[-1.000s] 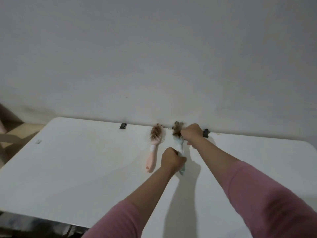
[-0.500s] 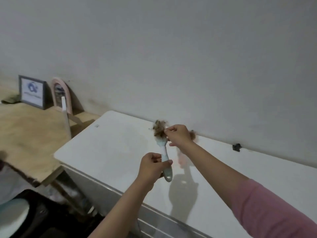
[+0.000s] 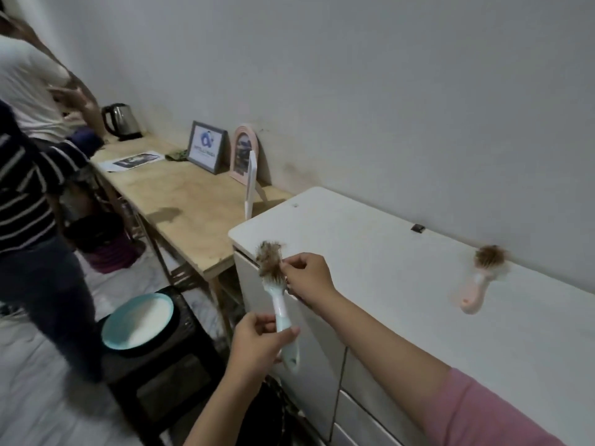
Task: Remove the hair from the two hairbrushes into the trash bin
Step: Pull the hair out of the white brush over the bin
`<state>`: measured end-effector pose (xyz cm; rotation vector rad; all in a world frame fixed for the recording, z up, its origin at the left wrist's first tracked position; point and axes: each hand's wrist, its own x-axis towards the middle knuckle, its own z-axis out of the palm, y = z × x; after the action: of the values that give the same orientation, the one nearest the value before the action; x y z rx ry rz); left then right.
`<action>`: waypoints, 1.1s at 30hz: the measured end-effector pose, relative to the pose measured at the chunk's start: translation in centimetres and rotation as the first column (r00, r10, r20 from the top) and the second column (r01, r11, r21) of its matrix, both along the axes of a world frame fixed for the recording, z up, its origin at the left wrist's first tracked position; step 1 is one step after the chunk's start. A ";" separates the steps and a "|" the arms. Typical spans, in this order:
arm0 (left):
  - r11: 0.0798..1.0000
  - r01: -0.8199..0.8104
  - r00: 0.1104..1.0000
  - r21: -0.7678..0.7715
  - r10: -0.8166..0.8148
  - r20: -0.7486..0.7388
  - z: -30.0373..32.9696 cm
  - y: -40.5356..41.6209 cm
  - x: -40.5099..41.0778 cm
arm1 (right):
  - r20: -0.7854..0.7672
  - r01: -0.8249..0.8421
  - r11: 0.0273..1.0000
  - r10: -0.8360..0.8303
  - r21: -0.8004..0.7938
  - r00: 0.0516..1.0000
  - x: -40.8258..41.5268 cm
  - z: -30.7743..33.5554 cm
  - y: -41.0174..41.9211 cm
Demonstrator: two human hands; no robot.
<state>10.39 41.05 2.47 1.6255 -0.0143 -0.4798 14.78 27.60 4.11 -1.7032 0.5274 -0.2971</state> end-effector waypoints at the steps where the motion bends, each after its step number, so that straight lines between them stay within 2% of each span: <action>1: 1.000 -0.025 1.000 0.006 0.025 -0.002 -1.1 0.9 0.1 | -0.002 -0.026 1.000 0.026 -0.003 1.000 0.4 -1.1 1.0; 7: 0.992 -0.125 0.991 0.001 0.125 -0.037 -7.1 5.7 0.5 | -0.014 -0.131 0.991 0.131 -0.028 0.991 2.1 -7.9 6.3; 12: 0.985 -0.173 0.983 -0.015 0.171 -0.064 -12.4 8.0 0.1 | -0.044 -0.136 0.991 0.136 0.000 0.990 2.1 -13.2 9.2; 17: 0.976 -0.212 0.972 -0.039 0.207 -0.109 -16.3 9.8 -0.8 | -0.080 -0.123 0.988 0.130 0.089 0.988 0.7 -15.7 10.9; 20: 0.971 -0.224 0.969 -0.079 0.213 -0.128 -17.2 10.5 -1.9 | -0.098 -0.142 0.984 0.152 0.107 0.983 -0.4 -16.1 11.7; 25: 0.973 -0.206 0.970 -0.106 0.188 -0.155 -18.0 11.5 -3.7 | -0.093 -0.222 0.974 0.224 0.039 0.970 -1.6 -17.4 12.9; 29: 0.969 -0.231 0.966 -0.083 0.218 -0.141 -18.2 12.0 -4.6 | -0.097 -0.205 0.978 0.208 0.035 0.973 -1.7 -18.2 14.0; 33: 0.953 -0.284 0.946 -0.107 0.260 -0.194 -18.2 12.3 -5.3 | -0.084 -0.193 0.978 0.199 0.078 0.976 -2.3 -18.5 14.6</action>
<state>5.09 53.35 -15.77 1.4212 0.3038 -0.3987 12.44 42.16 -14.39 -1.6914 0.4272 -0.0584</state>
